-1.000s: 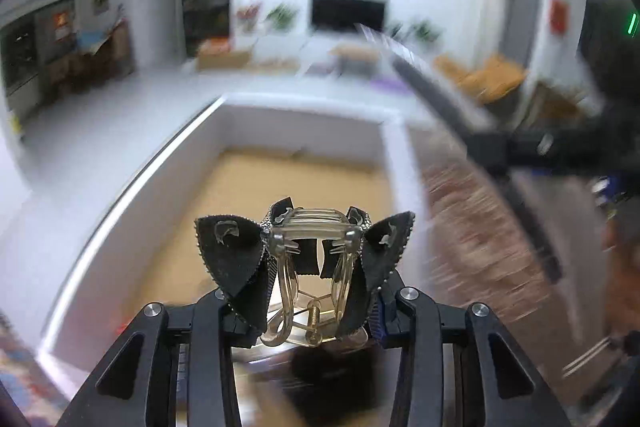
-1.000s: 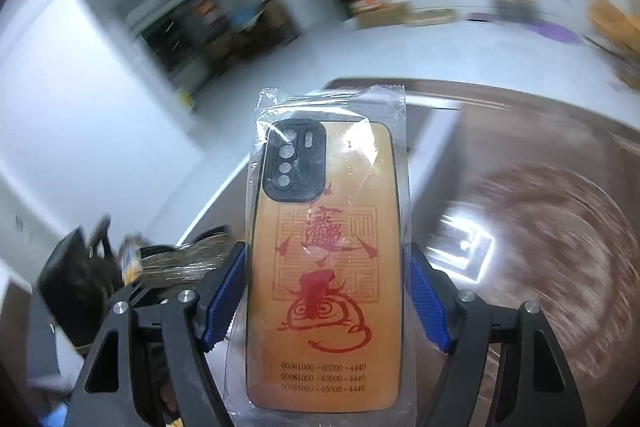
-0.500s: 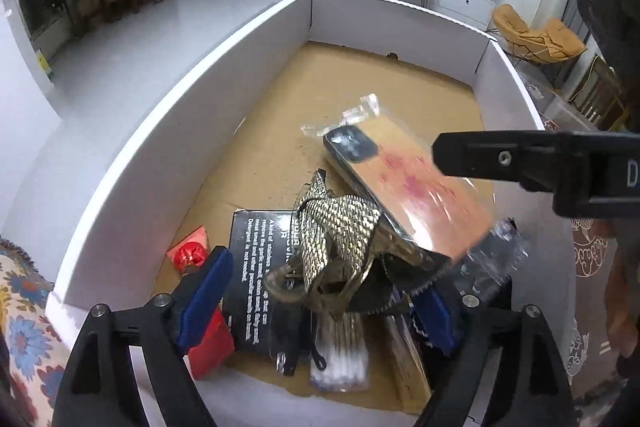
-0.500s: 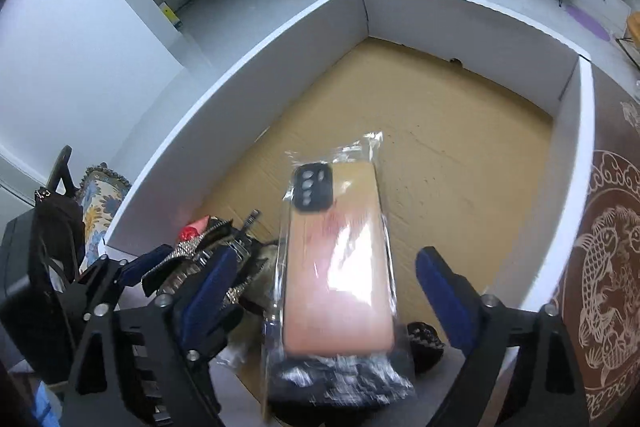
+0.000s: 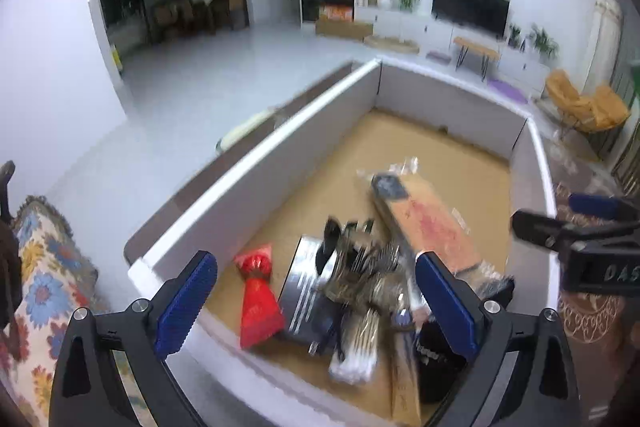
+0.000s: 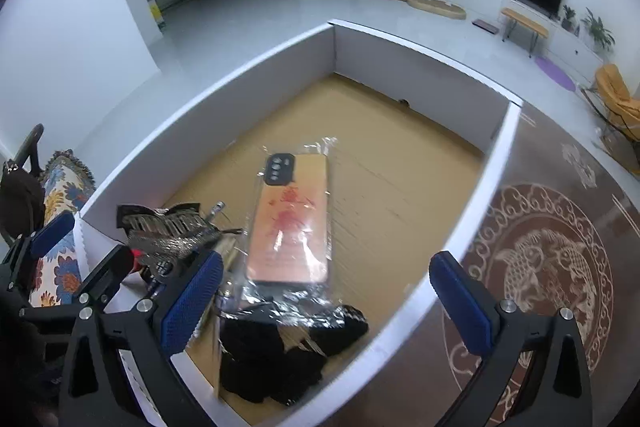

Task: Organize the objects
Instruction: 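Release the fish ornament and phone case into the bin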

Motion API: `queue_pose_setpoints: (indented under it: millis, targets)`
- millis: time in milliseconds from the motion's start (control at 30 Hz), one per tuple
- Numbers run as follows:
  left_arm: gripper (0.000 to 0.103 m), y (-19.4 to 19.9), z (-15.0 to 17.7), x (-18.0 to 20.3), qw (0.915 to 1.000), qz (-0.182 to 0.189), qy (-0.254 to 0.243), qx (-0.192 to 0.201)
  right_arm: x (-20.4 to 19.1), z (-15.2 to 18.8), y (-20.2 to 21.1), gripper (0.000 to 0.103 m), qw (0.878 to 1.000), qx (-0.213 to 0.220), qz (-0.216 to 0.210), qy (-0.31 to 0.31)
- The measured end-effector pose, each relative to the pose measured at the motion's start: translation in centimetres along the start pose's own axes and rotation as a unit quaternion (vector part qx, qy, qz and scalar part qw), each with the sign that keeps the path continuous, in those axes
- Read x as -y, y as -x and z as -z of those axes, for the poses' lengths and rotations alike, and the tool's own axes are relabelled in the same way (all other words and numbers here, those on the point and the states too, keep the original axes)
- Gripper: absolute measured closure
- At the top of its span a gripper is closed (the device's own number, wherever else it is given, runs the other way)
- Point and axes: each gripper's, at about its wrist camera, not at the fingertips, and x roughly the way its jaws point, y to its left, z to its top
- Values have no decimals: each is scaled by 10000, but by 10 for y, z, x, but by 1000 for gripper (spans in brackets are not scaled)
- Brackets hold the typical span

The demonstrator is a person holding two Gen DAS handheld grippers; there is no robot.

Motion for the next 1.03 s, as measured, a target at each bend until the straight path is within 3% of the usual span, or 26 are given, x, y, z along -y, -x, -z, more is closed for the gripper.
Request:
queue_pose_setpoints:
  millis: [100, 300, 667, 900, 1033]
  targets:
    - [2, -4, 1, -2, 9997, -102, -161, -167, 3, 2, 2, 0, 10000, -25, 41, -58]
    - [2, -10, -1, -3, 9987, -354, -361, -39, -3, 11, -9, 0, 9998, -161, 116, 102]
    - [2, -7, -7, 3, 9979, -468, -433, 139, -4, 11, -12, 0, 9997, -158, 98, 130]
    - [2, -14, -7, -1, 9988, -368, -316, -15, -2, 10, -10, 0, 9999, -90, 16, 63]
    - [2, -10, -5, 1, 9978, -549, -328, 146, -4, 8, -10, 0, 9999, -80, -18, 70]
